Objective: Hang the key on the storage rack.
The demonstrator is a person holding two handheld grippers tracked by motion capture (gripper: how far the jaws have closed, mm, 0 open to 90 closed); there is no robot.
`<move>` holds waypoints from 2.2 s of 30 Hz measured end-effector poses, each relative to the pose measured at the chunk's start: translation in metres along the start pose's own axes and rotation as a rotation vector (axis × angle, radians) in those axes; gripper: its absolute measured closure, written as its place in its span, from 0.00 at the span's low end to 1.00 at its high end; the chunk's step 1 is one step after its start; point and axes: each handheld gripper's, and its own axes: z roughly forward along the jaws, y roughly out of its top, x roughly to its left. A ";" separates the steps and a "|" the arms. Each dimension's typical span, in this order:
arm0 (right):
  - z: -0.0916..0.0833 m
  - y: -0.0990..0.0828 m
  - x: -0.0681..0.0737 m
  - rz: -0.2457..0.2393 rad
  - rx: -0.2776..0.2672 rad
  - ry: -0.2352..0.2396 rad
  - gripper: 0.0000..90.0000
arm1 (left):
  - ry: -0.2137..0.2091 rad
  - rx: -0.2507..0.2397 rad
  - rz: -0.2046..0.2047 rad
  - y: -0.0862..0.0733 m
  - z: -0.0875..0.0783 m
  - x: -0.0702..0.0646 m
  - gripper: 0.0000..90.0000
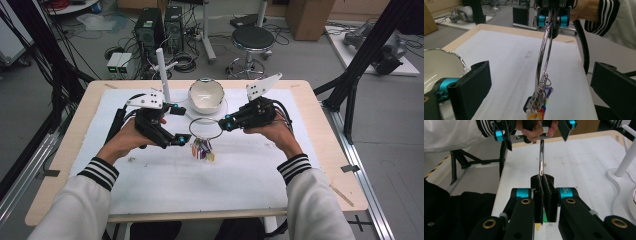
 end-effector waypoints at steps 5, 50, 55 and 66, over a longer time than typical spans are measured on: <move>-0.002 0.000 0.001 0.004 -0.001 0.002 0.98 | -0.009 0.009 -0.006 0.001 0.007 0.001 0.08; -0.005 -0.011 0.000 0.070 -0.062 0.003 0.75 | 0.029 0.071 0.068 0.006 0.011 -0.002 0.97; -0.004 -0.014 0.000 0.115 -0.086 -0.130 0.29 | 0.053 0.072 0.059 0.006 0.006 0.001 0.97; -0.017 -0.036 0.008 0.144 -0.079 -0.454 0.01 | 0.134 0.077 0.021 0.007 -0.018 0.011 0.97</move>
